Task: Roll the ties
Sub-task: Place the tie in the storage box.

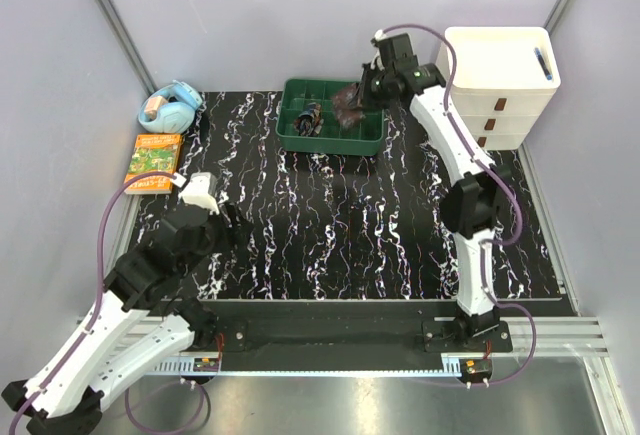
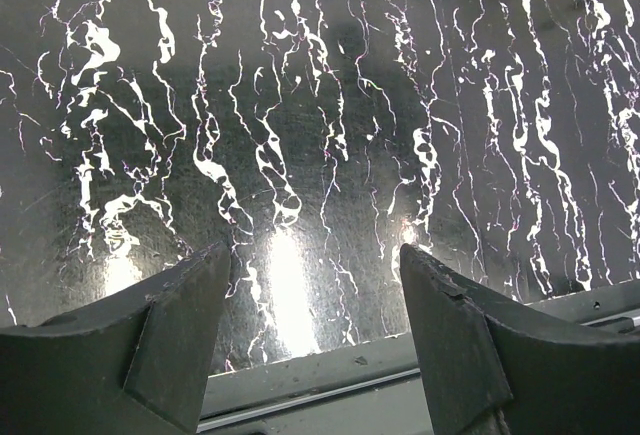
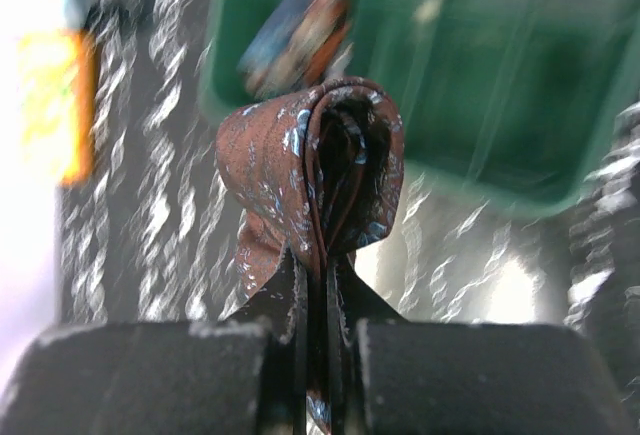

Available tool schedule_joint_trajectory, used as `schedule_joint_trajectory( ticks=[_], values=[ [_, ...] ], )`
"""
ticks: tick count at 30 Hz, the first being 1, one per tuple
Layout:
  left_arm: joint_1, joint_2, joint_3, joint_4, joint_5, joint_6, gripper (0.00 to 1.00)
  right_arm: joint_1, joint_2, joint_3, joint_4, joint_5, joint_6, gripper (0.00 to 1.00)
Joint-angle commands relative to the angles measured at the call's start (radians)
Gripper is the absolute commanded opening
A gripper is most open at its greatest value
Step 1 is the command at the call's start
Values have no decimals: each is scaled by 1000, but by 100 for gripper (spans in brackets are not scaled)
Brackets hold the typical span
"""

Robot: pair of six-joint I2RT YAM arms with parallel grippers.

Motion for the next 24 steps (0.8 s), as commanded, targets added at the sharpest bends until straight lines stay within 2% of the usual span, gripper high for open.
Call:
schedule_joint_trajectory(
  ticks=[1,2,4,10,16,24],
  values=[
    [4,-2,-3,25,-13,23,72,-26,188,401,-212,229,-38,0],
    [2,-2,-4,25,-13,25,72,-42,271,471,-235,262,-37,0],
    [4,-13,-4,26,-11,25,73,-62,333,588,-266,284,-29,0],
    [2,-39,-9,33,-4,25,72,-122,359,458,-74,345,-44,0],
    [2,-39,-12,36,1,25,72,-129,458,539,67,379,-86,0],
    [2,-44,-15,34,-2,20,72,-140,534,523,285,364,-81,0]
  ],
)
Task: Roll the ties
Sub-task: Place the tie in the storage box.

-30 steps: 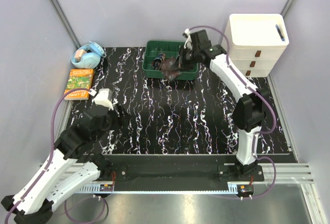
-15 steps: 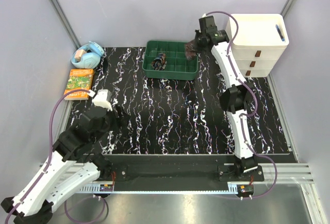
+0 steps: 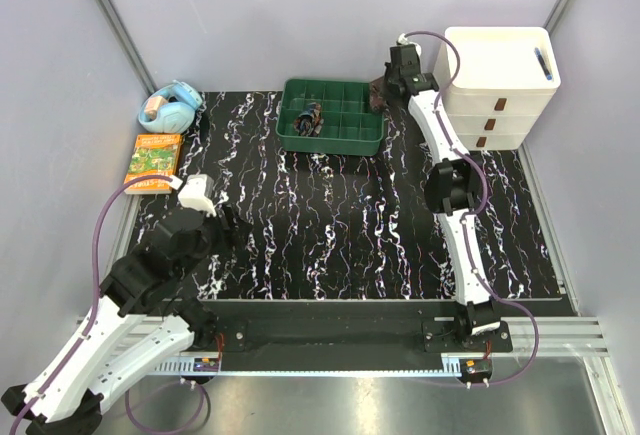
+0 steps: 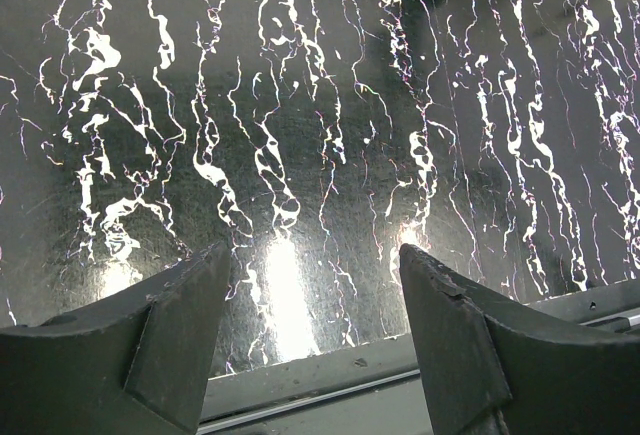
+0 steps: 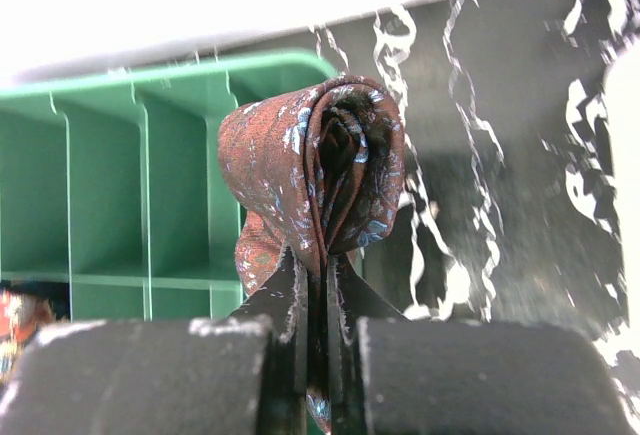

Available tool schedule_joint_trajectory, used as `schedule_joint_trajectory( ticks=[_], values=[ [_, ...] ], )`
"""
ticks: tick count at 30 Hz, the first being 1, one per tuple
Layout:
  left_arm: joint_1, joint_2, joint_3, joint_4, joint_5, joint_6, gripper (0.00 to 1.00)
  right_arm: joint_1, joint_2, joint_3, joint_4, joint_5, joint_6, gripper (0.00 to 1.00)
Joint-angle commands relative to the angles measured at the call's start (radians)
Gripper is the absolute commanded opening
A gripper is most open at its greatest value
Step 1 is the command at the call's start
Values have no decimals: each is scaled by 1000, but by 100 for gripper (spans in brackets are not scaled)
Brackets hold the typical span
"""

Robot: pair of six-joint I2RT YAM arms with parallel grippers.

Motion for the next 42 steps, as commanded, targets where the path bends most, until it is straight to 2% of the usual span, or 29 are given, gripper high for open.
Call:
schedule_joint_trajectory(
  ticks=[1,7,15,22,31,34,37,42],
  values=[
    [2,-10,-7,34,-3,14,72,1,41,44,198,19,-12,0],
    [2,-7,-7,33,-9,12,72,-2,109,55,316,46,-10,0],
    [1,7,-7,34,-7,11,71,38,127,23,249,148,-117,0],
    [2,8,-7,34,-14,11,71,121,115,-16,177,333,-248,0],
    [2,5,-9,34,-12,9,70,135,172,41,137,355,-285,0],
    [2,5,-9,33,-14,9,70,135,164,41,149,384,-292,4],
    [2,4,-9,34,-14,9,70,135,160,40,157,451,-303,0],
    [1,-1,-9,34,-14,9,70,140,176,33,158,418,-320,0]
  ],
)
